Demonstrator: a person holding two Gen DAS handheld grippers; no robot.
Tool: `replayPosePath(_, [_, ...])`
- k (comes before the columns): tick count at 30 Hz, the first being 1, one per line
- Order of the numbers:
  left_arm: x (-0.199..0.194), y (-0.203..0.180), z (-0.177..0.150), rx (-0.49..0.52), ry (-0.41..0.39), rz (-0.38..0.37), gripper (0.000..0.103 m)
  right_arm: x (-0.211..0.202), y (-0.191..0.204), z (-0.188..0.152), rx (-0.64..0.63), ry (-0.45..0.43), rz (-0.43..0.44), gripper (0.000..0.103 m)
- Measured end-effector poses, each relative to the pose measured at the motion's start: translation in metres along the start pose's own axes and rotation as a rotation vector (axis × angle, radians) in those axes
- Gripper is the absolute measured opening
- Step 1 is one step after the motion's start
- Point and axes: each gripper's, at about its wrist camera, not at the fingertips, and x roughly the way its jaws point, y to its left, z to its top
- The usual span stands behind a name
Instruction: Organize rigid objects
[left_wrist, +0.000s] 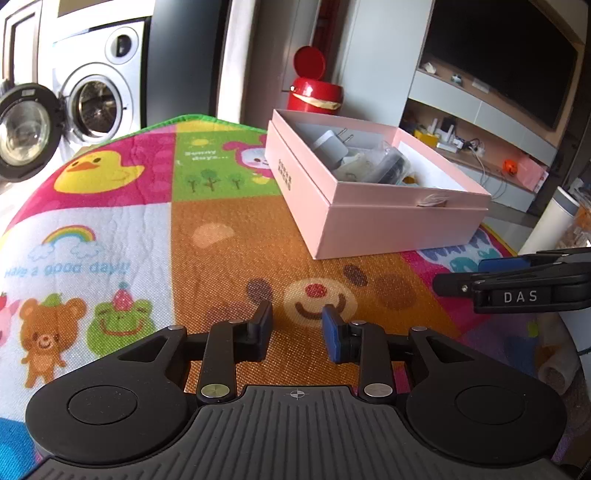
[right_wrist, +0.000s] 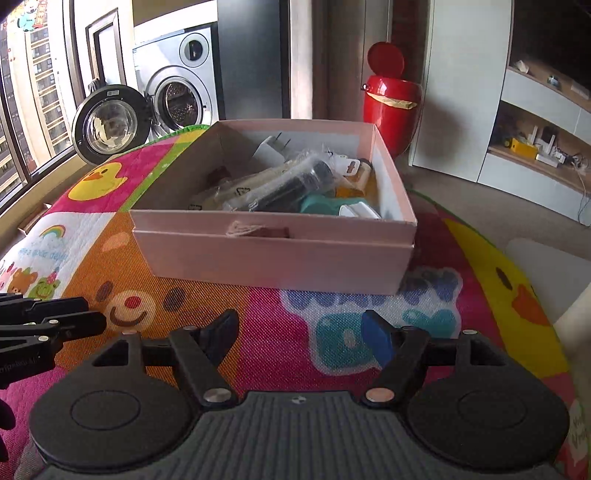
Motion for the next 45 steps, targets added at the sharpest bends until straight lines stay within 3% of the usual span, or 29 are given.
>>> replayPosePath(6, [0.011,-0.027,-0.003,0.045,-0.040,0.046,0.059,0.005,0.000,-0.013,0.026,-0.060,-0.093,0.103])
replayPosePath(9, [0.016,-0.039,-0.007,0.079,-0.070,0.085,0.064,0.006,-0.007,-0.009,0.061,-0.058,-0.075,0.103])
replayPosePath(14, [0.019,-0.038,-0.003,0.002,-0.088,0.116,0.064,0.004,-0.008,-0.017,0.052,-0.115,-0.074,0.103])
replayPosePath(21, [0.022,-0.046,-0.003,0.048,-0.080,0.179,0.064,0.004,-0.011,-0.018,0.051,-0.136,-0.071,0.103])
replayPosePath(45, [0.023,-0.047,-0.003,0.040,-0.085,0.224,0.064,0.006,-0.011,-0.019,0.054,-0.138,-0.069,0.103])
